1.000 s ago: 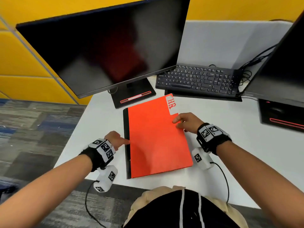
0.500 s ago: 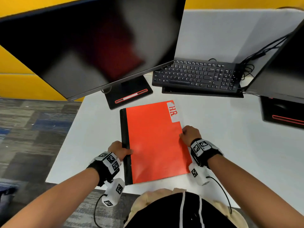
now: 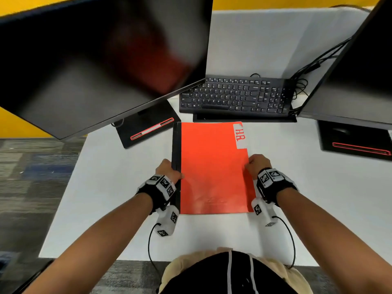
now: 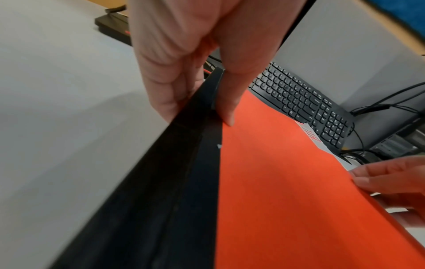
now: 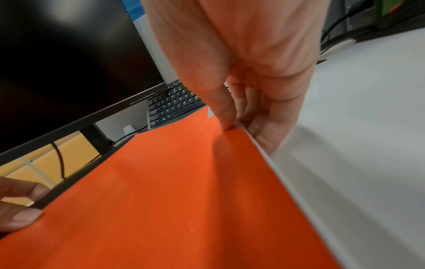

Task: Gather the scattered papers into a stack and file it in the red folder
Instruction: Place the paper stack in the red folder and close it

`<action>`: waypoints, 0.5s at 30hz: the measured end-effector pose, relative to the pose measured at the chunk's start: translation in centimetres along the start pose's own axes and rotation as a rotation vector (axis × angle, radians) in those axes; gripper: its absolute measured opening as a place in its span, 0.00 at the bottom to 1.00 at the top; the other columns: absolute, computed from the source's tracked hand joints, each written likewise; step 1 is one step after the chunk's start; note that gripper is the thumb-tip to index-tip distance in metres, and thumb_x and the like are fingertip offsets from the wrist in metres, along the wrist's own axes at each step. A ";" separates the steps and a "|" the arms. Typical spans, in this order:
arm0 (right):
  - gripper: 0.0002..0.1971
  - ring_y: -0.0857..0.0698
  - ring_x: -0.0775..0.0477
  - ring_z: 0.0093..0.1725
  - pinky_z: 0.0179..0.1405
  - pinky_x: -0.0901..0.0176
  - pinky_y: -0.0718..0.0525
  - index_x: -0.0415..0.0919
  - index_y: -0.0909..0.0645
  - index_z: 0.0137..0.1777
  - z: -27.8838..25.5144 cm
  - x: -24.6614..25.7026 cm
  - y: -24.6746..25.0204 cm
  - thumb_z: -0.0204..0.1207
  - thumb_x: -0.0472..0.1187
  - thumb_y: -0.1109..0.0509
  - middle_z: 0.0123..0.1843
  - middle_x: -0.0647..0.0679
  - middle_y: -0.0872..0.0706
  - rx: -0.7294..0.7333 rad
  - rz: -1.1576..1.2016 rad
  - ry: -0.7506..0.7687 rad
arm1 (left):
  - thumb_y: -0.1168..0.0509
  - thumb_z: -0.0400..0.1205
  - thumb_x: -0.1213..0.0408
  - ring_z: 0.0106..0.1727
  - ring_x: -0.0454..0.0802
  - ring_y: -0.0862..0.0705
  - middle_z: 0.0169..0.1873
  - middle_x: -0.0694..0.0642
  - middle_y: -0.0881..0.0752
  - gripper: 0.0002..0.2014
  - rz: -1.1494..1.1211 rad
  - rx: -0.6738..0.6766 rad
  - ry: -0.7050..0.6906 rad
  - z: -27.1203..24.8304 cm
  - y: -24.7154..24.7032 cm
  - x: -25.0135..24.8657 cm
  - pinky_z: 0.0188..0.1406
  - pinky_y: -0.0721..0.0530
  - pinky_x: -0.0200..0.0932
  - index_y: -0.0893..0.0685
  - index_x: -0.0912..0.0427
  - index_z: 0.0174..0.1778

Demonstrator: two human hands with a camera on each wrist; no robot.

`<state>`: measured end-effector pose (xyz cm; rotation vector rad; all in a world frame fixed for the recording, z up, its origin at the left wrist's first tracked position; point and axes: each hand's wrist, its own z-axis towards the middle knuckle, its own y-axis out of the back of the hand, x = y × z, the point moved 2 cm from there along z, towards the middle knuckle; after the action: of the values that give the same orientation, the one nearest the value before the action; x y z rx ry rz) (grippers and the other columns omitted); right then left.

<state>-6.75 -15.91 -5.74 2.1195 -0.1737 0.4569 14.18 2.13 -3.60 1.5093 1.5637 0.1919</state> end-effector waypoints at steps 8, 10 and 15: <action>0.12 0.14 0.35 0.58 0.50 0.56 0.19 0.30 0.16 0.57 2.1 -0.4 1.6 0.79 0.34 0.37 0.58 0.35 0.12 -0.025 -0.014 -0.032 | 0.24 0.73 0.66 0.49 0.56 0.21 0.51 0.60 0.19 0.21 0.060 0.031 -0.011 1.7 -0.7 -3.1 0.44 0.24 0.42 0.25 0.64 0.57; 0.11 0.14 0.34 0.57 0.47 0.58 0.21 0.30 0.16 0.55 2.3 -0.4 1.6 0.79 0.34 0.37 0.57 0.34 0.12 -0.020 -0.025 -0.030 | 0.24 0.73 0.64 0.50 0.56 0.21 0.57 0.62 0.17 0.25 0.102 0.047 0.005 2.0 -0.7 -3.5 0.45 0.24 0.42 0.24 0.66 0.62; 0.11 0.14 0.35 0.51 0.43 0.59 0.23 0.29 0.16 0.53 2.5 -0.5 1.5 0.80 0.35 0.37 0.55 0.34 0.12 -0.001 -0.035 -0.019 | 0.23 0.72 0.62 0.61 0.61 0.17 0.54 0.62 0.17 0.25 0.155 0.066 0.020 2.3 -0.5 -3.4 0.47 0.23 0.44 0.24 0.67 0.61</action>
<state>-6.97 -18.88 -6.01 2.1226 -0.1477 0.4168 14.81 -1.97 -3.54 1.6859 1.4816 0.2461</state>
